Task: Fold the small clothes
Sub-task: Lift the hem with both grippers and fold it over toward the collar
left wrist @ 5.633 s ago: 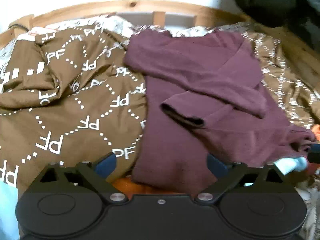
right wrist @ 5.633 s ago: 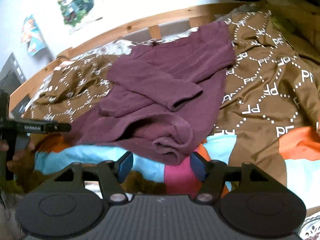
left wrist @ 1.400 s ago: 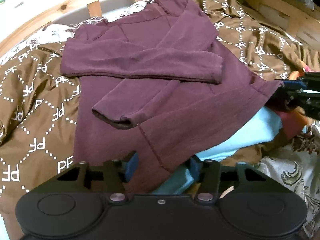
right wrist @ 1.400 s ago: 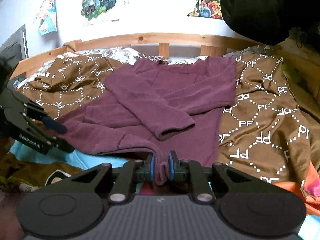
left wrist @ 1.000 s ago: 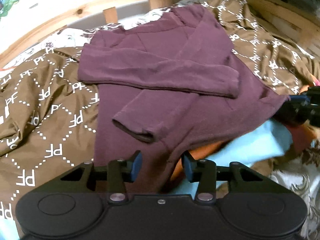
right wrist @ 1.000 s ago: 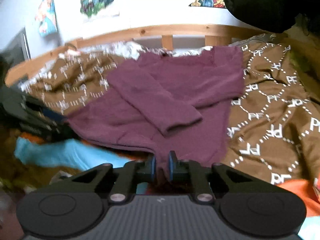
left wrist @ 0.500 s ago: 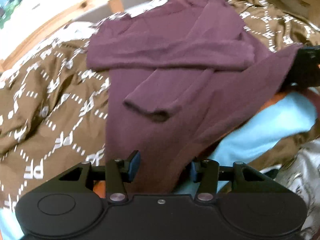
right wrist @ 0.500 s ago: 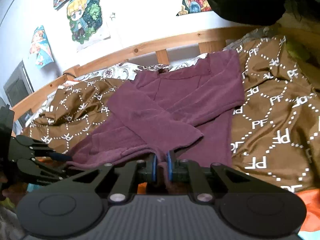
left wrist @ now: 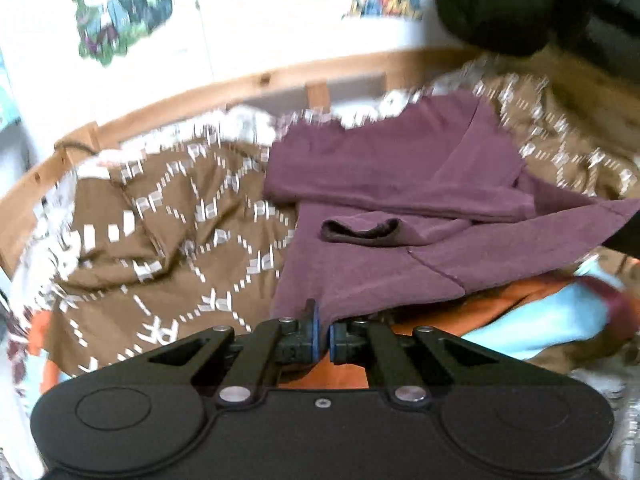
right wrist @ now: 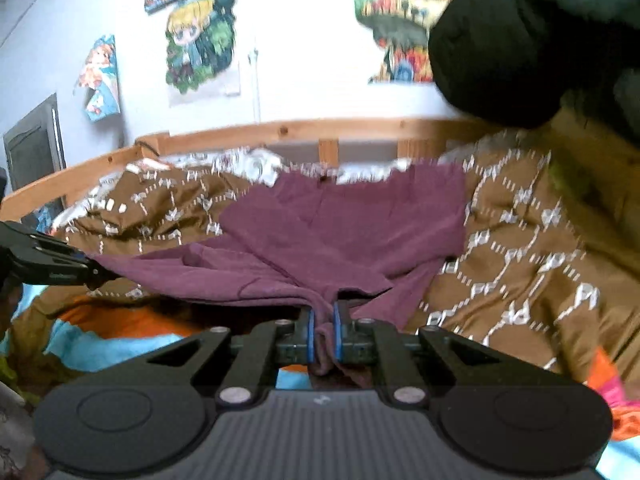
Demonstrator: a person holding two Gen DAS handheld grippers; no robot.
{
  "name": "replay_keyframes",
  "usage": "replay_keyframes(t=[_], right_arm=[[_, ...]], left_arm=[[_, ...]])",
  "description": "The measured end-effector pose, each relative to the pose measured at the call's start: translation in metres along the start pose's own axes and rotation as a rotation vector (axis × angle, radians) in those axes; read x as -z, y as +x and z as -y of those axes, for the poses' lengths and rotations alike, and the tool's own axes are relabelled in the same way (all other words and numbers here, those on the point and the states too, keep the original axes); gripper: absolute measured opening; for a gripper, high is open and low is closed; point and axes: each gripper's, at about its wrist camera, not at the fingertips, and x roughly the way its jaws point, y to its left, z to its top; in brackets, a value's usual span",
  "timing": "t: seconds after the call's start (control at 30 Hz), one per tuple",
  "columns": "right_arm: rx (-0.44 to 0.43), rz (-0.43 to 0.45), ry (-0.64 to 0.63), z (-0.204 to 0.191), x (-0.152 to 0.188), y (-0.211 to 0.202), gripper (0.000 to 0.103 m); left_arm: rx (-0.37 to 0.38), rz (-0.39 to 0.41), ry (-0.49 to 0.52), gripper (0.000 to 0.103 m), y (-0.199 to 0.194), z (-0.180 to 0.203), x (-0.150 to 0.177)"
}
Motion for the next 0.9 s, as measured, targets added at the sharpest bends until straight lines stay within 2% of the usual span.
replay_keyframes(t=[0.17, 0.27, 0.37, 0.5, 0.6, 0.7, 0.9], right_arm=[[0.009, 0.061, -0.034, -0.016, -0.017, -0.05, 0.01], [-0.019, 0.04, -0.04, -0.027, -0.025, -0.082, 0.01], [-0.087, 0.011, 0.015, -0.032, -0.032, -0.119, 0.01], [-0.114, 0.023, 0.035, -0.037, -0.044, -0.145, 0.01], [-0.074, 0.041, -0.003, -0.037, -0.052, -0.137, 0.01], [-0.032, 0.058, -0.011, -0.031, -0.067, -0.111, 0.01], [0.04, 0.036, -0.021, 0.004, -0.105, -0.016, 0.011]], left_arm=[[0.059, 0.057, 0.018, 0.004, -0.055, -0.009, -0.006], [0.114, 0.046, 0.033, 0.004, -0.088, -0.015, -0.004], [0.175, 0.013, 0.049, 0.004, -0.119, -0.021, -0.002], [0.206, 0.002, 0.079, 0.004, -0.139, -0.025, -0.018], [0.163, 0.007, 0.124, 0.004, -0.128, -0.019, -0.039], [0.115, -0.015, 0.135, 0.004, -0.098, -0.01, -0.068], [0.042, -0.053, 0.161, 0.005, -0.004, 0.003, -0.123]])
